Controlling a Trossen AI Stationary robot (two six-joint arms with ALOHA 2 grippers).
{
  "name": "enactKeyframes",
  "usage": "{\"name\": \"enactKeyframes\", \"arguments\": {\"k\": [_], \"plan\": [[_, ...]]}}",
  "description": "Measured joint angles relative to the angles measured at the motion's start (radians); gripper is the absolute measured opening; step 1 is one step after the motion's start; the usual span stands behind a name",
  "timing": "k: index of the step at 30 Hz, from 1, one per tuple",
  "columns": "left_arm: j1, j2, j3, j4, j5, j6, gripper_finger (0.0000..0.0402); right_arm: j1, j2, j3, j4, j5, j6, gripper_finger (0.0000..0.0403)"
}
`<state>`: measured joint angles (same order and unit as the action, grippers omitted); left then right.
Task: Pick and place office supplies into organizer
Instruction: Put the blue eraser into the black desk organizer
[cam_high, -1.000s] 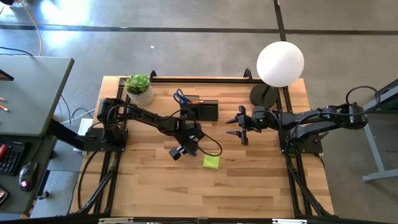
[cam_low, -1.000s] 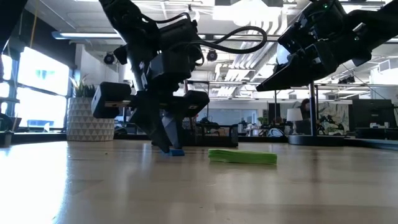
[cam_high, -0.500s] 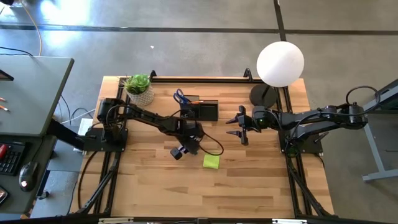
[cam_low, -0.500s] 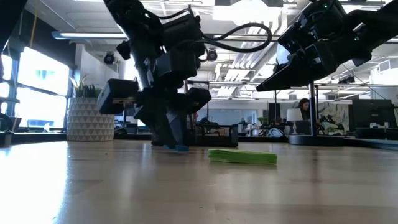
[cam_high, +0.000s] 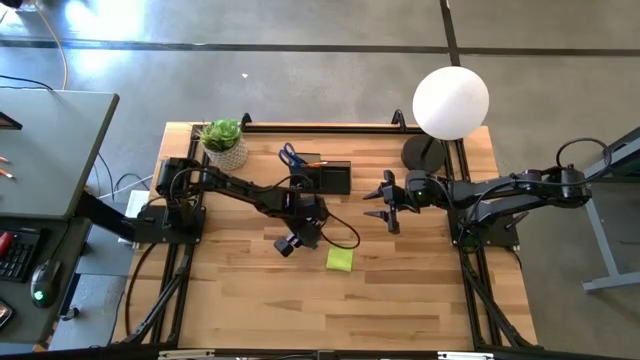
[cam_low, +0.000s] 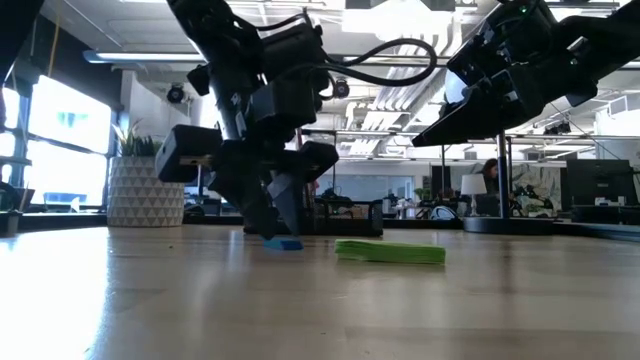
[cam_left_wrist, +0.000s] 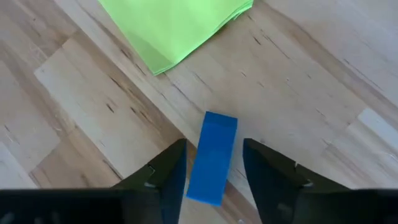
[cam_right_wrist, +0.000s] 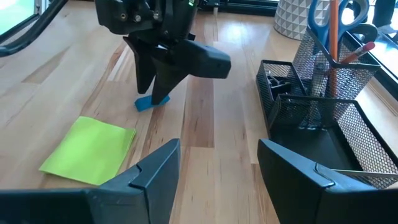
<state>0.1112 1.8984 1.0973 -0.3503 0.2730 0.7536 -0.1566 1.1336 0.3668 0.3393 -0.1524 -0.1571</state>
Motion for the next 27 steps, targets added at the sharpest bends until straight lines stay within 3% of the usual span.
{"name": "enactKeyframes", "arguments": {"k": [14,27], "plan": [[0.001,0.032,0.003,0.009,0.001,-0.002,0.0163,0.000,0.000,0.000,-0.003,-0.001,0.002,0.0211],[0.000,0.019,0.002,-0.015,-0.007,0.001,0.0056,0.000,0.000,0.000,-0.006,-0.001,0.001,0.0211]]}}
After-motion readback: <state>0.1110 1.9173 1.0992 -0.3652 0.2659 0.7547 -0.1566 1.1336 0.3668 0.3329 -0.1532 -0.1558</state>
